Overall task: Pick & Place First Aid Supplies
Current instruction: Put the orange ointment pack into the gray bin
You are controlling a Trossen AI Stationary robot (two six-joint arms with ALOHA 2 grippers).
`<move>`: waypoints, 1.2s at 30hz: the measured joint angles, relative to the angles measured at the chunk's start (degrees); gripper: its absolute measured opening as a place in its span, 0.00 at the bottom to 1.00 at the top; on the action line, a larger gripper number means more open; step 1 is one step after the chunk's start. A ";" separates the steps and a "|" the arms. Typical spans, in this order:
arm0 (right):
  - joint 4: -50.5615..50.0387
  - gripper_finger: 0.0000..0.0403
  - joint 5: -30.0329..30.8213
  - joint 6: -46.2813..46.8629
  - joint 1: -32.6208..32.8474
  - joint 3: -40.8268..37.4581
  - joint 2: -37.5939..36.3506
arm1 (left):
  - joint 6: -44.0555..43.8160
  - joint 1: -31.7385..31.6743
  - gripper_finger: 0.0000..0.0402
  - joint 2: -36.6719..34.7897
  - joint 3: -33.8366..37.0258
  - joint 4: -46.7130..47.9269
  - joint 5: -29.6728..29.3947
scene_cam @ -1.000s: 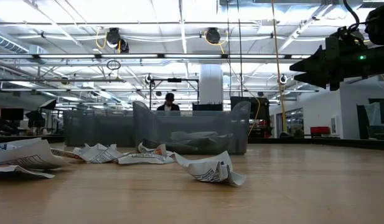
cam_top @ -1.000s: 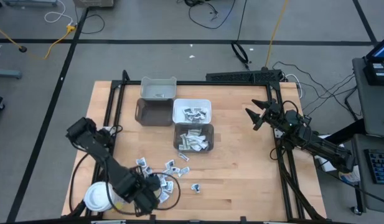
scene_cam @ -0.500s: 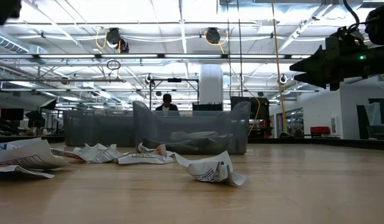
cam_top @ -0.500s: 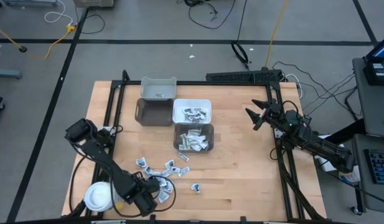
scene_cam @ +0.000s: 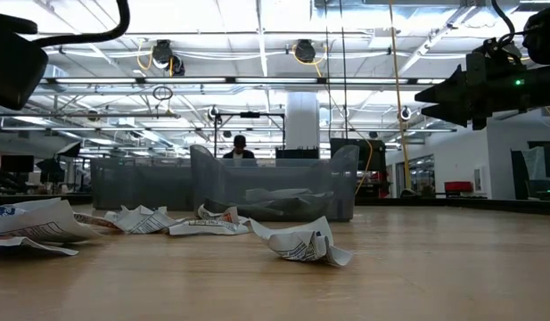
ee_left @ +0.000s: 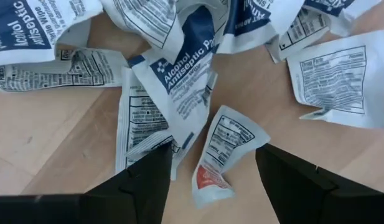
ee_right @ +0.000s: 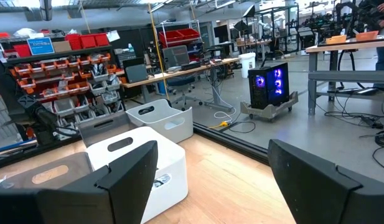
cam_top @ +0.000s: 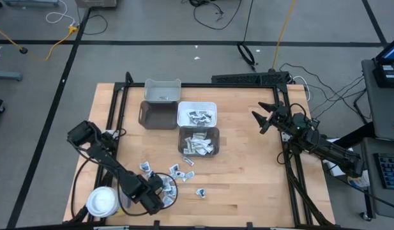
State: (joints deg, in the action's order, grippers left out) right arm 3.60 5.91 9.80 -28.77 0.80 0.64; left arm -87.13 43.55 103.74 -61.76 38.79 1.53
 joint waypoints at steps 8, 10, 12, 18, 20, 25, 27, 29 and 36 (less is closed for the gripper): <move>0.01 0.74 0.00 0.00 -0.01 0.02 0.00 | 1.16 -0.35 0.51 0.02 0.09 -0.42 -0.02; 0.00 0.74 0.00 0.00 -0.02 0.02 0.01 | 1.33 -0.60 0.46 0.04 0.09 -0.49 0.02; 0.00 0.74 0.00 0.00 -0.02 0.02 0.00 | 1.38 -0.85 0.41 0.07 0.09 -0.45 0.24; -0.01 0.74 0.00 0.00 0.00 0.02 0.00 | 1.49 -1.92 0.23 0.13 0.11 -0.45 3.25; 0.01 0.74 0.00 0.00 0.00 0.02 0.00 | 1.49 -2.31 0.18 0.13 0.11 -0.45 4.33; -0.01 0.74 0.00 0.00 -0.01 0.02 0.00 | 1.48 -2.43 0.05 -0.04 0.12 -0.45 6.16; 0.00 0.74 0.00 0.00 0.00 0.01 0.01 | 1.46 -2.51 0.02 -0.58 0.17 -0.42 6.91; 0.01 0.74 0.00 0.00 0.00 0.02 0.02 | 1.46 -2.69 0.02 -1.87 0.17 -0.38 7.13; 0.01 0.74 0.00 0.00 -0.01 0.02 0.02 | 1.61 -3.65 0.06 -9.22 0.04 0.19 6.16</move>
State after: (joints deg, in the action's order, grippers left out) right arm 3.62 5.91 9.80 -28.78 0.82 0.67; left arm -85.52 39.90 94.52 -61.71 38.98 7.69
